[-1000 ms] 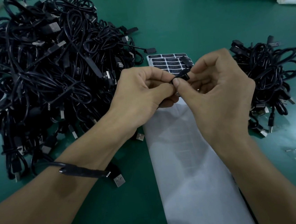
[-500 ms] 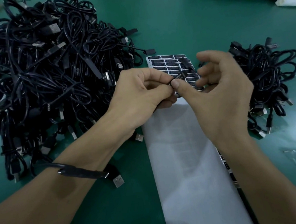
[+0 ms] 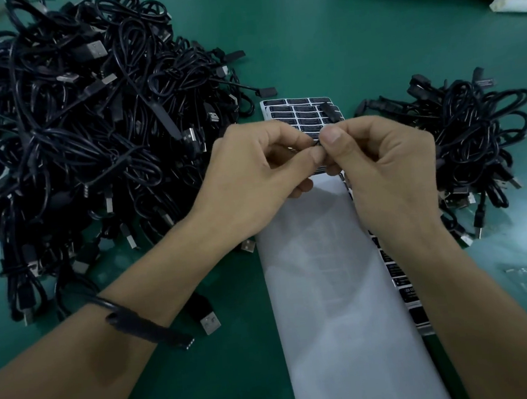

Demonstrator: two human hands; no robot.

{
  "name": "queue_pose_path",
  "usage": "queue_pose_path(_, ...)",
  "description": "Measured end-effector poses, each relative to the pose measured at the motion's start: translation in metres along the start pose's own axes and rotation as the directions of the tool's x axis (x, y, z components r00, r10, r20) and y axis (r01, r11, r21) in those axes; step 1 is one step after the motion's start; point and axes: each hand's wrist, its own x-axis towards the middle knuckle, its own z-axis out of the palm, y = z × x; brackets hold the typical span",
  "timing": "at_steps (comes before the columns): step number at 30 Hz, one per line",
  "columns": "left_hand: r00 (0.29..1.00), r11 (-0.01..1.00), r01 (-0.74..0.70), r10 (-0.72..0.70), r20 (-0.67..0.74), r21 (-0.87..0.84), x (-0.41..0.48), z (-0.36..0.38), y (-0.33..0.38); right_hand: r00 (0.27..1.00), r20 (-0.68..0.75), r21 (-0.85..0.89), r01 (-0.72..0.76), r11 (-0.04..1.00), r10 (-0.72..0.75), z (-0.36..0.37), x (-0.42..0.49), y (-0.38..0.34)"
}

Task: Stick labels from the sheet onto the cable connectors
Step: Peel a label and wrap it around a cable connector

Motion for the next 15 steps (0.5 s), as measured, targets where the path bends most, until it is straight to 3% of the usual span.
queue_pose_path(6,0.976,0.956,-0.21,0.219,-0.018,0.205,0.003,-0.003,0.002,0.999,-0.022,-0.012,0.025,1.0,-0.025,0.001,-0.003,-0.004)
queue_pose_path(8,0.953,0.947,-0.275,0.291,-0.08,0.165,0.003,-0.004,0.008,0.998,0.051,-0.003,0.029,1.0,-0.029,0.004,-0.006,-0.007)
queue_pose_path(11,0.906,0.918,-0.375,0.392,-0.159,0.13,0.002,-0.006,0.014,0.964,0.236,-0.206,0.173,0.963,-0.122,0.01,-0.009,-0.006)
queue_pose_path(15,0.859,0.876,-0.479,0.48,-0.181,0.049,0.0,-0.007,0.02,0.957,0.273,-0.279,0.179,0.944,-0.101,0.017,-0.011,-0.005)
